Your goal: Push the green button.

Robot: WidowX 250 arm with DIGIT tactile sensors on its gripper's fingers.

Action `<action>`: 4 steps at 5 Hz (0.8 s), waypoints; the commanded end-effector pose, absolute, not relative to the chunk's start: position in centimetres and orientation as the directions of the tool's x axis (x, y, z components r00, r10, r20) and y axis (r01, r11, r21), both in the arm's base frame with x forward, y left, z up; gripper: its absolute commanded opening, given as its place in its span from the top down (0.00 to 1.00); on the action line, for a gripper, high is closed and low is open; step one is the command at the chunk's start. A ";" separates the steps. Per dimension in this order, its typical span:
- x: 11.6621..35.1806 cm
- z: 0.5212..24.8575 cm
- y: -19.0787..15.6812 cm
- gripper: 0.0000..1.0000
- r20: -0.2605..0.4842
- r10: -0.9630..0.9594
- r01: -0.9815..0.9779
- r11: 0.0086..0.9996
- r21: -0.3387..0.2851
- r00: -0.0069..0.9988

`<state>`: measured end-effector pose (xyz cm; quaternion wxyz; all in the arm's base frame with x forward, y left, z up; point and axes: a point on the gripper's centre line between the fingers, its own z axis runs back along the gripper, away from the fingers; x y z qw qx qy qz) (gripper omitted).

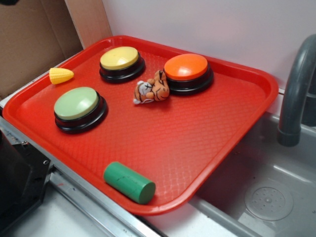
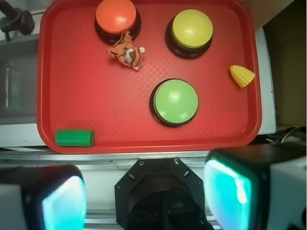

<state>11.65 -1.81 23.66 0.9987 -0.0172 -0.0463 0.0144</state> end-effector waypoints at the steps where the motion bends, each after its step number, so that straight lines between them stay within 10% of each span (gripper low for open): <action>1: 11.6 23.7 -1.8 0.00 0.092 0.030 -0.027 0.999 -0.036 0.995; 2: 13.3 19.5 0.1 0.00 -0.028 -0.100 0.099 0.995 -0.017 0.995; 4: 17.4 12.2 0.4 0.00 0.043 -0.410 0.407 0.912 0.057 0.911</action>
